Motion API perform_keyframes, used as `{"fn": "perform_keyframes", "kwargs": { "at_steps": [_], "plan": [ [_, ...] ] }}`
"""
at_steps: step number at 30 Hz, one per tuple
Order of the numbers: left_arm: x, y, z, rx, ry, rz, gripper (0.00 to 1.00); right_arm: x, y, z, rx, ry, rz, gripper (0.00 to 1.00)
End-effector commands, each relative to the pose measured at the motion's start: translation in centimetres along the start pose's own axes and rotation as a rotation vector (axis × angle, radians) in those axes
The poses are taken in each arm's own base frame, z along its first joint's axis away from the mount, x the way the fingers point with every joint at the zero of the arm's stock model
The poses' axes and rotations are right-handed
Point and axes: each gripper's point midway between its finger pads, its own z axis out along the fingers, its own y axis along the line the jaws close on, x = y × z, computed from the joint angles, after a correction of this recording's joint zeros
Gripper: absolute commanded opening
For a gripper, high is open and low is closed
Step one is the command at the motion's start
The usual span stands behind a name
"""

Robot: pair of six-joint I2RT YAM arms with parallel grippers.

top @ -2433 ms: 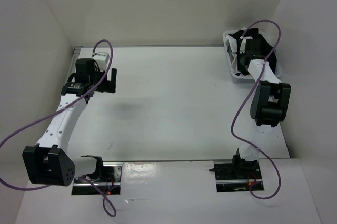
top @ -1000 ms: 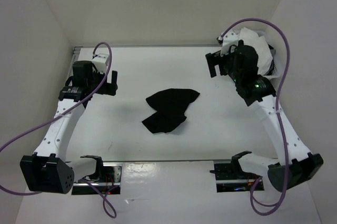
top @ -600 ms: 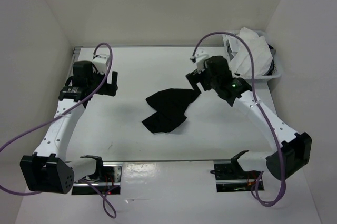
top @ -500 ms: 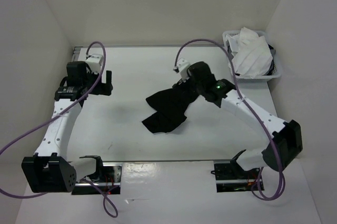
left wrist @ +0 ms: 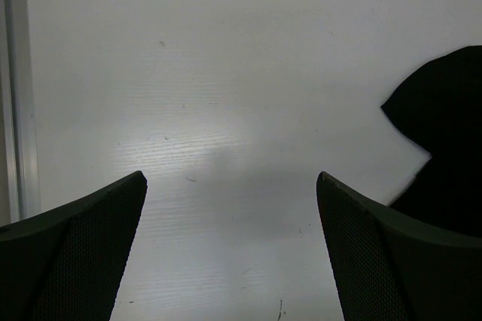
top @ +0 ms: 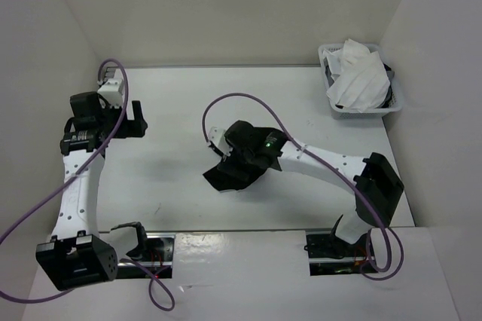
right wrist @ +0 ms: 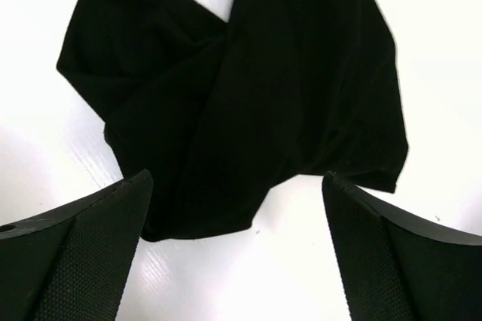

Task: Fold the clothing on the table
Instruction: Flatten the skirt out

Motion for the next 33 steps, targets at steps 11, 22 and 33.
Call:
{"fn": "perform_keyframes", "kwargs": {
  "at_steps": [11,22,33],
  "plan": [
    [0.5,-0.4,0.5,0.036,0.015,-0.009,0.99,4.7,4.2,5.1,-0.142,0.19,-0.062,0.67],
    [0.3,-0.6,0.2,0.044,0.005,-0.006,0.99,-7.3,-3.3,-2.2,0.102,-0.141,0.01,0.0],
    [0.0,-1.0,-0.3,0.06,-0.023,0.011,0.99,-14.9,-11.7,-19.0,0.182,-0.628,0.159,0.0]
  ]
}}
